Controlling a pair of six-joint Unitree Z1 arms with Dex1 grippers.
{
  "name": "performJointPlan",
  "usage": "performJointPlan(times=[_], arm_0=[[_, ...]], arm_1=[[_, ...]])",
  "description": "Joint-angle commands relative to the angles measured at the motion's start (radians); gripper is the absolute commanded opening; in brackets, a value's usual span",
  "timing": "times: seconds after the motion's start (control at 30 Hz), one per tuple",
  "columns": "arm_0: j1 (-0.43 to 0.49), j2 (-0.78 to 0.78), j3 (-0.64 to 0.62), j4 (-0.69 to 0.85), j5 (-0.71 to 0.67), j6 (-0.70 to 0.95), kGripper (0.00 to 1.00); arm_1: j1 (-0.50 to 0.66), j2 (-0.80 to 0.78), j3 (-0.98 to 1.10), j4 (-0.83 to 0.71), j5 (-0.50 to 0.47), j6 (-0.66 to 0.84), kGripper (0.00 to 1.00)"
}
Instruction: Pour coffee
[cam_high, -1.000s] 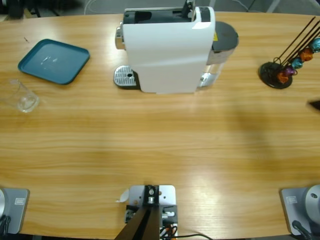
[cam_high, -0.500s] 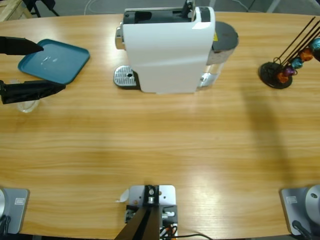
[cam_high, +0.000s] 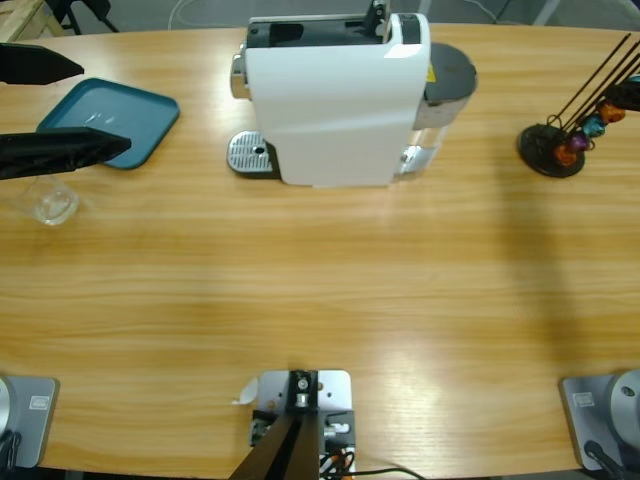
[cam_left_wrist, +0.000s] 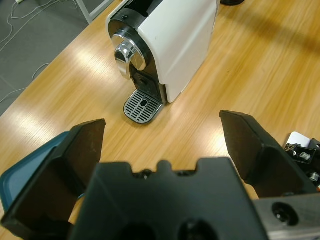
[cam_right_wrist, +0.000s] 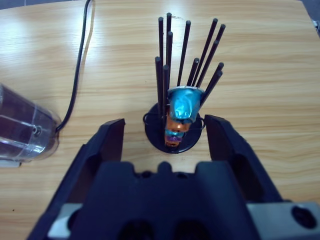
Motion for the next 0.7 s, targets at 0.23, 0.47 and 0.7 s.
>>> performJointPlan(times=[0.23, 0.47, 0.7], arm_0=[[-0.017, 0.042, 0.007, -0.016, 0.009, -0.054, 1.000], [-0.017, 0.046, 0.007, -0.019, 0.009, -0.064, 1.000], [-0.022, 0.059, 0.007, -0.031, 0.003, -0.079, 1.000]], arm_1=[[-0.047, 0.087, 0.030, -0.029, 0.045, -0.054, 0.352], [-0.059, 0.100, 0.023, -0.034, 0.037, -0.057, 0.214], [-0.061, 0.095, 0.015, -0.034, 0.027, -0.056, 0.214]])
